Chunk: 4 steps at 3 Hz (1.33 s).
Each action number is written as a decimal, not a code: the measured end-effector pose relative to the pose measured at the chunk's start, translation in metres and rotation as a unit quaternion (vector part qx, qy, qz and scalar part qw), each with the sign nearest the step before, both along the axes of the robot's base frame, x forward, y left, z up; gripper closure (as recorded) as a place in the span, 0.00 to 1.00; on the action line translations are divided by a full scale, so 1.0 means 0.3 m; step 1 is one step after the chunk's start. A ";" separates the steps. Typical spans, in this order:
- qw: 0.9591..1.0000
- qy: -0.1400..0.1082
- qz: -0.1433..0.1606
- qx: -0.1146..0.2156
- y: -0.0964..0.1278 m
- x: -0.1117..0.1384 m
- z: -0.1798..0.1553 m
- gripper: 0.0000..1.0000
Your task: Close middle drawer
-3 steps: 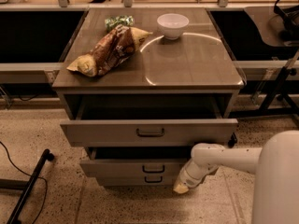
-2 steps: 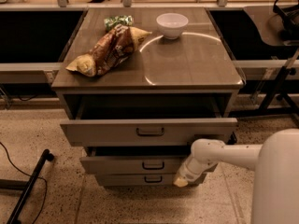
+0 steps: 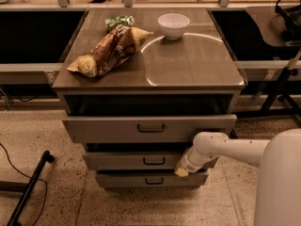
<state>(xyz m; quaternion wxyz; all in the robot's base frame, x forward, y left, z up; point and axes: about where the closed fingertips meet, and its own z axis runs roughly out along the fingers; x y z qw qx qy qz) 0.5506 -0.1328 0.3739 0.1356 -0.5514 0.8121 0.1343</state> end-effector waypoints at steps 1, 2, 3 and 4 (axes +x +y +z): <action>1.000 -0.031 -0.006 0.003 0.004 0.078 0.077 1.00; 0.999 -0.051 -0.007 0.006 0.011 0.114 0.118 1.00; 0.998 -0.063 -0.007 0.008 0.016 0.128 0.147 1.00; 0.998 -0.063 -0.006 0.008 0.016 0.123 0.149 1.00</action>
Offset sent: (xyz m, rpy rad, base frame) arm 0.0610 0.0077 0.0786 0.0207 -0.2093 -0.0191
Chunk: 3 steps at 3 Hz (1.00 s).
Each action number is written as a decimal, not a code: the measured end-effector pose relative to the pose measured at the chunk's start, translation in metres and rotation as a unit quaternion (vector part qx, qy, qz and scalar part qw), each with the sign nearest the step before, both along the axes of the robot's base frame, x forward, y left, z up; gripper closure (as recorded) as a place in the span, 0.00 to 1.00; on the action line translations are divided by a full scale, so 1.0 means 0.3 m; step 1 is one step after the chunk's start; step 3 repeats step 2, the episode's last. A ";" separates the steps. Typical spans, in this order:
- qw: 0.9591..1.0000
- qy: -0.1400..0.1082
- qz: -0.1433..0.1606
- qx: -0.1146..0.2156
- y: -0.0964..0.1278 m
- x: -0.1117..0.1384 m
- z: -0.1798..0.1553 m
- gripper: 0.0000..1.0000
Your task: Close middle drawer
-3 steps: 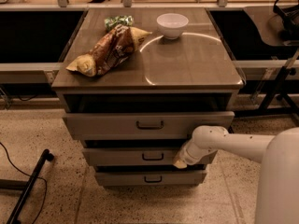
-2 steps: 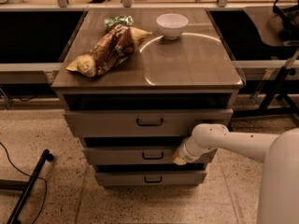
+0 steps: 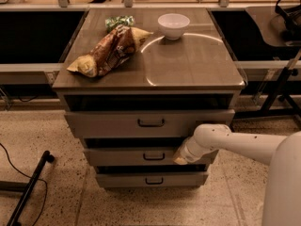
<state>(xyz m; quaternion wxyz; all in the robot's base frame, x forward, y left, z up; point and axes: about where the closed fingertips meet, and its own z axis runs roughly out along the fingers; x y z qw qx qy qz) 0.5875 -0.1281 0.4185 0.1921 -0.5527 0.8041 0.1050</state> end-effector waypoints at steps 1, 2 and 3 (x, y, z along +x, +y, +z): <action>1.000 0.014 0.010 0.018 -0.020 -0.127 0.013 0.82; 1.000 0.017 0.008 0.022 -0.045 -0.164 0.007 0.60; 1.000 0.017 0.008 0.022 -0.045 -0.164 0.007 0.60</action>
Offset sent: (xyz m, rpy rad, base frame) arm -0.0353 -0.0056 0.0035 0.0331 0.0255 0.0189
